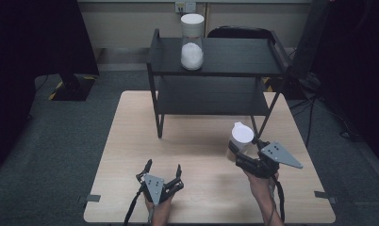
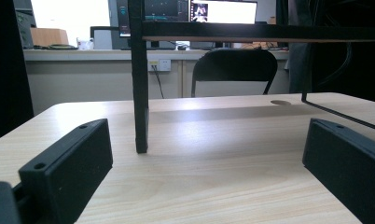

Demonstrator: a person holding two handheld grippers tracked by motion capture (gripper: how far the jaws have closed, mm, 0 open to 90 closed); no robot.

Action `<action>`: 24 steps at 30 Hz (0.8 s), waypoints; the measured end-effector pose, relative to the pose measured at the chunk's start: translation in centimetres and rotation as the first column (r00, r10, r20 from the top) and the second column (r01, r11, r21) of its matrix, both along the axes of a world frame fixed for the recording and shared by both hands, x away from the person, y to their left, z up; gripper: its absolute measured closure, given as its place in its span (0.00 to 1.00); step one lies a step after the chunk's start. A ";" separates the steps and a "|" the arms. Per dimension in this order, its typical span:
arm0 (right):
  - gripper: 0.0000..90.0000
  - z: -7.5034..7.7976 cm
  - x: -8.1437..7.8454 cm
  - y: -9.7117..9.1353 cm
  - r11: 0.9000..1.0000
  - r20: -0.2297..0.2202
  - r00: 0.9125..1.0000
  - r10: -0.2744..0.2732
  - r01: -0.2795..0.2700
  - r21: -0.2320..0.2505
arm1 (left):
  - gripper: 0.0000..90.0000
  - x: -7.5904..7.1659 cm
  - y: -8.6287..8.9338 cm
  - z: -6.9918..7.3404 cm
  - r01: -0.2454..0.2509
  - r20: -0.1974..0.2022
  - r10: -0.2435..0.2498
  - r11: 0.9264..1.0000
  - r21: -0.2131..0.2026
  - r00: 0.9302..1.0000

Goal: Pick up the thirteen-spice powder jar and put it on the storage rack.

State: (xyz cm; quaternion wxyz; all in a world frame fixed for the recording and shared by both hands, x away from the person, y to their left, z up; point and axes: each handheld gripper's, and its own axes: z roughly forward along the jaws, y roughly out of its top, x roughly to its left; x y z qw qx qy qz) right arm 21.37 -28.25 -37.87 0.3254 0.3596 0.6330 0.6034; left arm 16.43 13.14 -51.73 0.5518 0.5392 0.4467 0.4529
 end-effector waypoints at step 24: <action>0.33 10.8 5.0 -2.6 0.995 0.044 0.994 0.096 -0.095 -0.020 | 0.03 0.0 0.1 0.0 0.005 0.000 -0.005 1.000 0.001 1.000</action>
